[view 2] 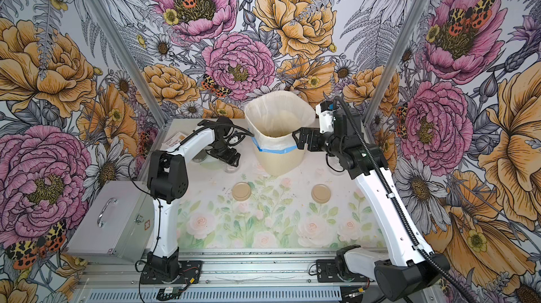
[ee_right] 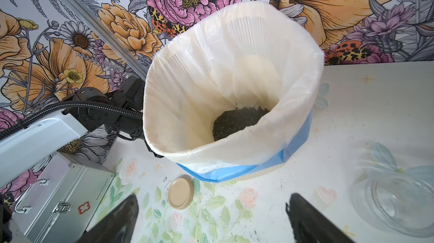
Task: Empty moldy tea leaves from jars
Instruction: Place the jar at the center of the board.
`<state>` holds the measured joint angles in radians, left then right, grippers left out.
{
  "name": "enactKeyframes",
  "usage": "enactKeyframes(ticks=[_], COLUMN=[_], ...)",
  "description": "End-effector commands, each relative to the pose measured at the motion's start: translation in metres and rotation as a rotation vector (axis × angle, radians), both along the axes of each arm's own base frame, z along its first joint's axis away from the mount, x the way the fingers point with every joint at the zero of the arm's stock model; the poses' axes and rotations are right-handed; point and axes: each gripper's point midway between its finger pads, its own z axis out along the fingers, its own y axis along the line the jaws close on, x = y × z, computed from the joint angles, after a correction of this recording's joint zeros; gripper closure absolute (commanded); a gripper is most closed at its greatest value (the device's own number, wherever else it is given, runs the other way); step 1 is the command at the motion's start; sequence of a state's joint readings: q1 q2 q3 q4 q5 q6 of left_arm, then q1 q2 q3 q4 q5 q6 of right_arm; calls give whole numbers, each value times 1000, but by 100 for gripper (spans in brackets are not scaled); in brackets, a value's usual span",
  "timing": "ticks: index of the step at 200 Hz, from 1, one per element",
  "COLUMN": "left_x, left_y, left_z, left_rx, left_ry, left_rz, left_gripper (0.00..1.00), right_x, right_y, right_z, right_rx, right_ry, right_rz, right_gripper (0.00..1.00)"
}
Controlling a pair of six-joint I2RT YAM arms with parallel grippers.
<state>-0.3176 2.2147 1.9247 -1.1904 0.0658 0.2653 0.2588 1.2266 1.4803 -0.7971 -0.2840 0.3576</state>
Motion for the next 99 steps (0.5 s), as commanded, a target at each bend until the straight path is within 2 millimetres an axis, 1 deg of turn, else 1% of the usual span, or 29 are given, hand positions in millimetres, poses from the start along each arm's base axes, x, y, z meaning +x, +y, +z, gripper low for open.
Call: enactKeyframes(ticks=[1,12,48,79,99], left_x=[15,17,23,24,23], left_y=[-1,-2,-3,-7,-6], left_z=[14,17,31,53,72], left_rx=[-7,-12,-23,-68,-111], left_ry=[-62,-71,-109,-160,-212], left_rz=[1,-1,11,27,55], left_gripper=[5,2,1,1,1], right_x=[2,3,3,3,4], right_y=[2,4,3,4,4], right_z=[2,1,-1,0,1], right_rx=[-2,0,-3,0,2], right_ry=[-5,-1,1,1,1], right_rz=[1,5,4,9,9], right_gripper=[0,0,0,0,0])
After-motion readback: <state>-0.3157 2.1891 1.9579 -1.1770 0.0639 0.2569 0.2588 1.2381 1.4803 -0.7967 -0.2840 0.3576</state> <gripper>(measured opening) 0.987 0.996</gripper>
